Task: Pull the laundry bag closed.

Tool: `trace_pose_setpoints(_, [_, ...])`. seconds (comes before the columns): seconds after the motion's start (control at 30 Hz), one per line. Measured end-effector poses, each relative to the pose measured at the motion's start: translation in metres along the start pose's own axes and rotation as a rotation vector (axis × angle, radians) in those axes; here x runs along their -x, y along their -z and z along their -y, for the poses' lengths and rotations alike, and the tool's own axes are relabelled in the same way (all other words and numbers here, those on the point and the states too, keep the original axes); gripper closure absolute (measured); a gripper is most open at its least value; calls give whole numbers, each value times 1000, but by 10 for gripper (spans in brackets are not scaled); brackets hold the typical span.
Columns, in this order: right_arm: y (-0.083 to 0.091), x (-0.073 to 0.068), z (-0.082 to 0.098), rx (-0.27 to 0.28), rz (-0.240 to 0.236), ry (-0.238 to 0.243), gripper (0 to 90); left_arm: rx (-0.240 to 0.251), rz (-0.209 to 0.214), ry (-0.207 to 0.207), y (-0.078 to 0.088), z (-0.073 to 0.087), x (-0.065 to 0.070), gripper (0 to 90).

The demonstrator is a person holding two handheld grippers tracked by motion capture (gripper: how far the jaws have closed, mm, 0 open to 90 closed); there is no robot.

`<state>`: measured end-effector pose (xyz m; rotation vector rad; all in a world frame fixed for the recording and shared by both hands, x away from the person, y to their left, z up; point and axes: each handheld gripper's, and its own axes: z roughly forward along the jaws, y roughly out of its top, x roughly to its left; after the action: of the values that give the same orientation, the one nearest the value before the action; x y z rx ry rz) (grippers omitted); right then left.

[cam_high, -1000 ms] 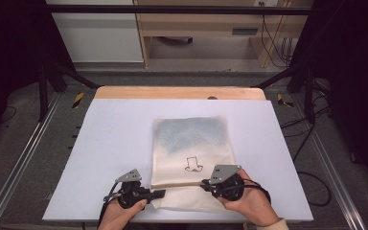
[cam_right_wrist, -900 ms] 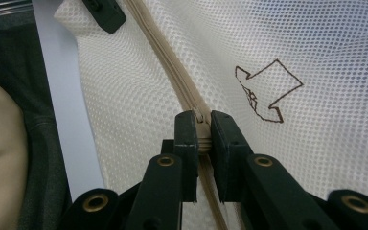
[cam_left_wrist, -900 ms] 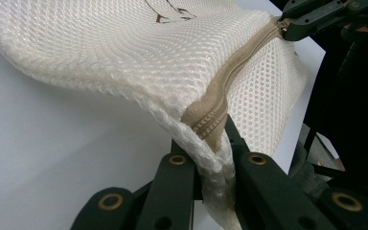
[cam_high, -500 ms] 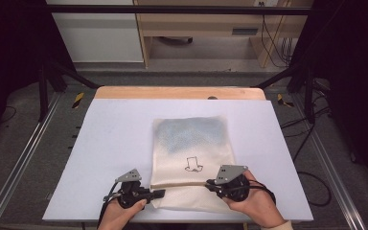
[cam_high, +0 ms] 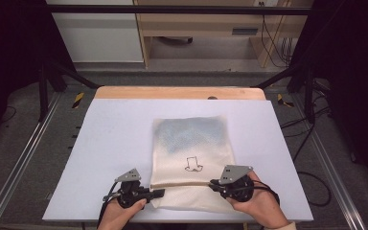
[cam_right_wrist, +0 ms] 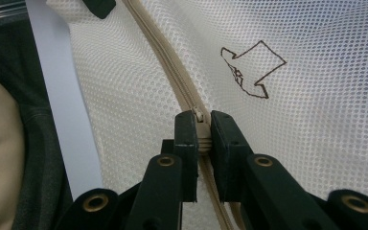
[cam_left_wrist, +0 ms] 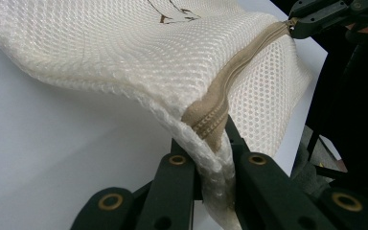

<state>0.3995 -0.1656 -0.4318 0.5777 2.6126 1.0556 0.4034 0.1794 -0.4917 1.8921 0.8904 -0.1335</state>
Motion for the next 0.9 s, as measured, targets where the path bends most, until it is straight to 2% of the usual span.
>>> trace_pose_setpoints(0.9, [13,5,15,0,31,-39,820,-7,-5,-4,-1,1,1,863])
